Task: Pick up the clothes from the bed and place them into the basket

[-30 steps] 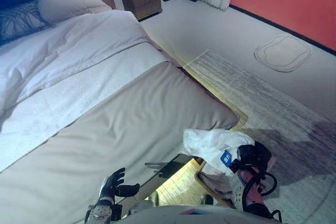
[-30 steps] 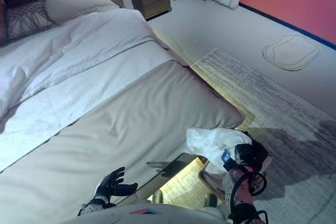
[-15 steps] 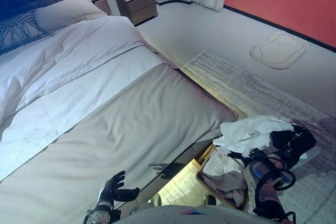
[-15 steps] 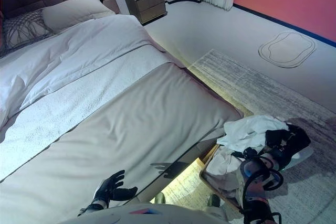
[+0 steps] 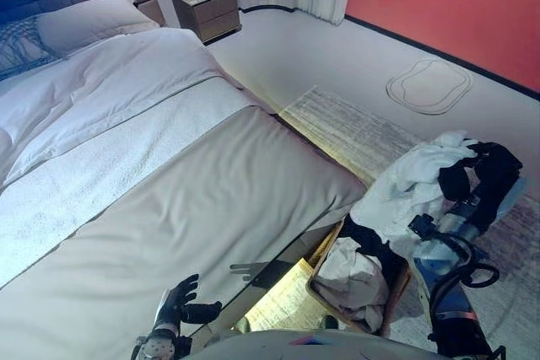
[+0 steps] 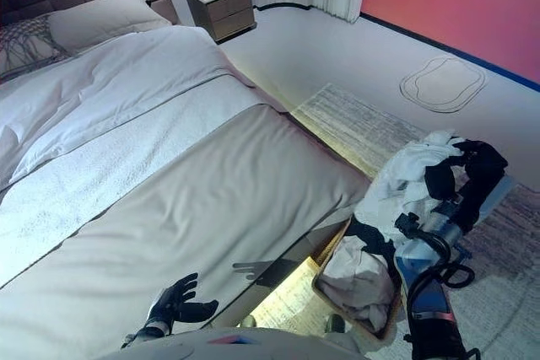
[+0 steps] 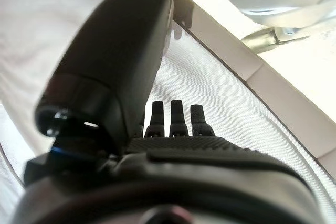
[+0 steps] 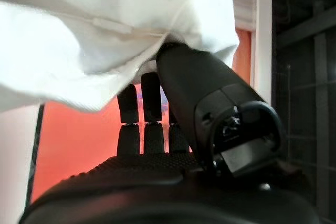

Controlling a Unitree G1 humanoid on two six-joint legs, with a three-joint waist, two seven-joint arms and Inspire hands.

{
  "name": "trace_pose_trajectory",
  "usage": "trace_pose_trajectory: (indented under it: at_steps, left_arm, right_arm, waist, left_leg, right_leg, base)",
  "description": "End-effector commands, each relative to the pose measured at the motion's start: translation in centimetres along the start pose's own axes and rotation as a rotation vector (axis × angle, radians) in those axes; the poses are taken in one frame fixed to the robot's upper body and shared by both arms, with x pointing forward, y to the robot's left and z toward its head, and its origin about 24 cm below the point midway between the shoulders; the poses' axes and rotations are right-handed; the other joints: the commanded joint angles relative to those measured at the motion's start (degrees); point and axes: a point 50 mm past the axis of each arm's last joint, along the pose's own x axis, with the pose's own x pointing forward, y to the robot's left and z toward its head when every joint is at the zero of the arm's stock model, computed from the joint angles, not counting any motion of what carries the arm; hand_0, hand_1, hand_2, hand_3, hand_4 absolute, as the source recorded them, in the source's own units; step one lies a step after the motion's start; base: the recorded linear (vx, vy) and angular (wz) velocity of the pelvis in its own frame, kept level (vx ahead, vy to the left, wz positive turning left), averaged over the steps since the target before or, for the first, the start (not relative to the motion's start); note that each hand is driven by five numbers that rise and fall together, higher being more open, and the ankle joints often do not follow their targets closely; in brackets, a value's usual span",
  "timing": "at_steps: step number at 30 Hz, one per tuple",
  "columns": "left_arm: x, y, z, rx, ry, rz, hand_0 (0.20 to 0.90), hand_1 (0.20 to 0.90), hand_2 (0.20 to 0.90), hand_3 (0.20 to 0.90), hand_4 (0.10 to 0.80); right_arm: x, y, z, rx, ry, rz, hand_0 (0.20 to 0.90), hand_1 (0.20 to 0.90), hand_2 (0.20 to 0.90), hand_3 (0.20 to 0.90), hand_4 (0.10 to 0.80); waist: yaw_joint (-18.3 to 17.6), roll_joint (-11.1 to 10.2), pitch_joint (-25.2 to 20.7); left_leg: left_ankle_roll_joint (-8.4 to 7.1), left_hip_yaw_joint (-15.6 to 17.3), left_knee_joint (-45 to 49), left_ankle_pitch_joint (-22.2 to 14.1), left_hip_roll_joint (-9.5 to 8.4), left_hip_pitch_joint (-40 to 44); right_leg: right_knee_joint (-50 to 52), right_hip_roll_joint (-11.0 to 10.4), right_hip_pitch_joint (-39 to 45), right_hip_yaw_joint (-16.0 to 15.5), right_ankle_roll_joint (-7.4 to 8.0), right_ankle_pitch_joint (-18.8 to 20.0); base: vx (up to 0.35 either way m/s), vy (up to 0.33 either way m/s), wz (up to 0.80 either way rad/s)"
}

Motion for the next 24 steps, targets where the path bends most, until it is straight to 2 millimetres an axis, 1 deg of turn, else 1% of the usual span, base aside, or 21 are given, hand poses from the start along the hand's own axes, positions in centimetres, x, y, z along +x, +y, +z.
trace_pose_trajectory:
  at_steps: [1,3,5,6,10,13,14,17,19,22,24]
  left_arm:
    - [0.8,2.1,2.3,0.051,-0.08,0.043,0.9,0.9,0.9,0.9,0.8]
    - [0.8,2.0,2.4,0.055,-0.082,0.041,0.9,0.9,0.9,0.9,0.8]
    - [0.9,2.2,2.5,0.063,-0.08,0.038,0.9,0.9,0.9,0.9,0.8]
    - [0.9,2.2,2.6,0.069,-0.08,0.035,0.9,0.9,0.9,0.9,0.8]
    - [1.0,2.5,2.8,0.087,-0.078,0.032,0.9,0.9,0.9,0.9,0.8]
    - [1.1,2.6,2.7,0.106,-0.072,0.024,0.9,0.9,0.9,0.9,0.8]
    - [1.1,2.6,2.7,0.118,-0.071,0.019,0.9,0.9,0.9,0.9,0.8]
    - [1.1,2.5,2.7,0.131,-0.072,0.01,0.9,0.9,0.9,0.9,0.8]
    - [1.0,2.4,2.6,0.145,-0.073,-0.001,0.9,0.9,0.9,0.9,0.8]
    - [1.1,2.2,2.5,0.162,-0.072,-0.016,0.9,0.9,0.9,0.9,0.8]
    - [0.9,2.1,2.2,0.175,-0.07,-0.03,0.9,0.9,0.9,0.9,0.8]
  right_arm:
    - [1.3,0.5,0.9,0.113,0.019,0.037,0.3,0.3,0.3,0.2,0.1]
    - [0.3,0.4,-0.9,0.072,0.105,0.04,0.3,0.3,0.3,0.2,0.1]
    - [-0.3,0.4,-2.1,0.006,0.151,0.056,0.3,0.3,0.3,0.2,0.1]
    - [-0.4,0.3,-2.7,0.009,0.181,0.05,0.3,0.3,0.3,0.2,0.1]
    - [-0.9,0.1,-4.5,-0.095,0.25,0.058,0.3,0.3,0.3,0.2,0.1]
    - [-1.9,-0.4,-6.4,-0.146,0.354,0.047,0.3,0.3,0.3,0.2,0.1]
    - [-2.3,-0.7,-7.1,-0.16,0.39,0.028,0.3,0.3,0.3,0.2,0.1]
    - [-3.1,-1.3,-8.5,-0.188,0.458,-0.016,0.3,0.3,0.3,0.2,0.1]
    - [-3.7,-2.1,-9.7,-0.191,0.528,-0.074,0.3,0.3,0.3,0.2,0.1]
    - [-4.3,-2.9,-10.7,-0.204,0.595,-0.142,0.3,0.3,0.3,0.2,0.1]
    - [-4.7,-3.9,-11.5,-0.223,0.645,-0.214,0.3,0.3,0.3,0.2,0.1]
  waist:
    - [0.37,-1.23,-2.01]
    - [0.48,-1.41,-1.77]
    - [0.6,-1.44,-1.58]
    - [0.73,-1.44,-1.47]
    - [1.41,-1.26,-1.22]
    - [1.83,-0.99,-1.07]
    - [2.08,-0.86,-0.99]
    - [2.63,-0.42,-0.8]
    - [3.19,0.08,-0.72]
    - [3.82,0.66,-0.74]
    - [4.29,1.2,-0.9]
  left_leg:
    - [-0.73,-3.36,0.06,0.08,0.92,-3.04]
    - [-0.65,-3.31,0.06,0.08,0.95,-2.97]
    - [-0.61,-3.2,0.06,0.04,0.93,-2.89]
    - [-0.59,-3.22,0.06,0.01,0.88,-2.84]
    - [-0.64,-3.48,0.06,-0.06,0.7,-2.84]
    - [-0.56,-3.66,0.06,-0.23,0.52,-2.61]
    - [-0.48,-3.76,0.06,-0.29,0.44,-2.53]
    - [-0.44,-3.97,0.06,-0.29,0.28,-2.52]
    - [-0.33,-4.29,0.06,-0.29,0.0,-2.47]
    - [-0.22,-4.66,0.06,-0.37,-0.26,-2.42]
    - [-0.23,-4.8,0.06,-0.39,-0.47,-2.32]
  right_leg:
    - [1.32,-2.67,1.85,-1.39,2.98,0.71]
    - [1.29,-2.8,1.86,-1.53,3.06,0.92]
    - [1.25,-2.9,1.91,-1.62,3.14,1.07]
    - [1.21,-2.92,1.98,-1.67,3.15,1.11]
    - [1.09,-3.12,2.12,-2.07,3.26,1.28]
    - [1.08,-3.35,2.34,-2.35,3.38,1.3]
    - [1.11,-3.4,2.43,-2.51,3.36,1.27]
    - [1.1,-3.52,2.54,-2.92,3.36,1.33]
    - [1.03,-3.69,2.74,-3.21,3.33,1.33]
    - [0.99,-3.88,2.93,-3.55,3.31,1.27]
    - [0.88,-4.05,3.19,-3.81,3.4,1.28]
  base:
    - [-0.032,0.002,-0.04]
    - [0.0,0.0,0.0]
    - [0.0,0.0,0.0]
    - [0.0,0.0,0.0]
    - [0.0,0.0,0.0]
    - [0.025,-0.008,0.02]
    - [0.036,-0.017,0.04]
    - [0.009,-0.006,0.01]
    - [0.039,-0.002,0.07]
    - [0.047,-0.008,0.17]
    - [0.061,-0.01,0.03]
